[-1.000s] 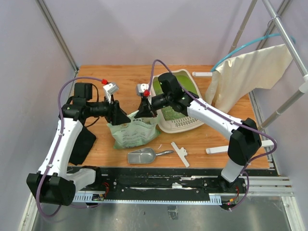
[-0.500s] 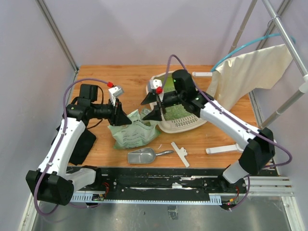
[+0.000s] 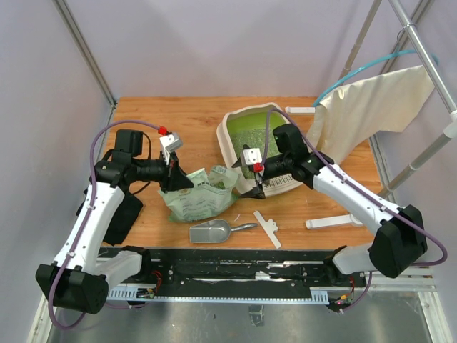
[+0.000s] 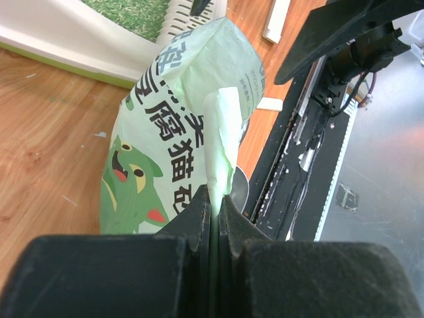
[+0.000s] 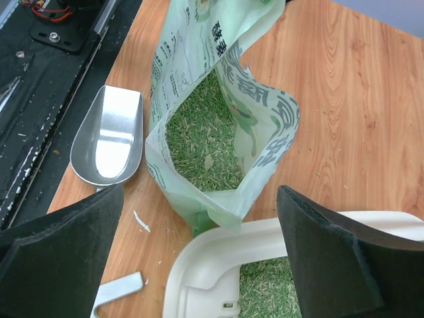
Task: Fill the litter box with clean litter
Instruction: Close the cat litter bag at the center of the board.
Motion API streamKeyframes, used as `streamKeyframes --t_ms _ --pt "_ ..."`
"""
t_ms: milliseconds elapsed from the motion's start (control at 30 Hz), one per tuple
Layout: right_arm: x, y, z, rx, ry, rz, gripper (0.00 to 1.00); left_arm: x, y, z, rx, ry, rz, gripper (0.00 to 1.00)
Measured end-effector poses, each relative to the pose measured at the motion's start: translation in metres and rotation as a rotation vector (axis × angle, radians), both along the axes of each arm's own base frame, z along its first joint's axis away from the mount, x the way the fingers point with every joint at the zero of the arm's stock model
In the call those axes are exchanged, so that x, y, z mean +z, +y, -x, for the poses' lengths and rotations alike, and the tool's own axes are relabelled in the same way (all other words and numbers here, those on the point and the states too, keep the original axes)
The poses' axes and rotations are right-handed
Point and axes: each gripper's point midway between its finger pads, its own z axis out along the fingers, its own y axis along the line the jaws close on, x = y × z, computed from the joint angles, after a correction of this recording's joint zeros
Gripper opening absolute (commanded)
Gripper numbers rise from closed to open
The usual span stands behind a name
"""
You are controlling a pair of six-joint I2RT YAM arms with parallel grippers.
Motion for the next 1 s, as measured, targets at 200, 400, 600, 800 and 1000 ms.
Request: streamKeyframes --t_ms 200,400,600,800,1000 --pt "-0.012 0.010 -0.014 0.004 0.015 0.013 1.00 0.002 -0.001 0.008 -0.047 -0.021 0.007 0.01" --pt "-0.013 0.031 -0.030 0.027 0.115 -0.005 0.44 0.003 0.000 0.012 -0.058 -0.043 0.002 0.00" --pt "-0.013 0.038 -0.021 0.068 0.319 0.003 0.03 0.003 0.002 0.012 -0.069 -0.067 -0.017 0.00" --pt "-0.015 0.021 -0.021 0.051 0.402 0.009 0.01 0.005 0.010 0.007 -0.043 -0.098 -0.077 0.00" --pt "-0.015 0.005 -0.021 0.001 0.396 0.024 0.01 0.005 0.015 0.008 -0.064 -0.174 -0.123 0.01"
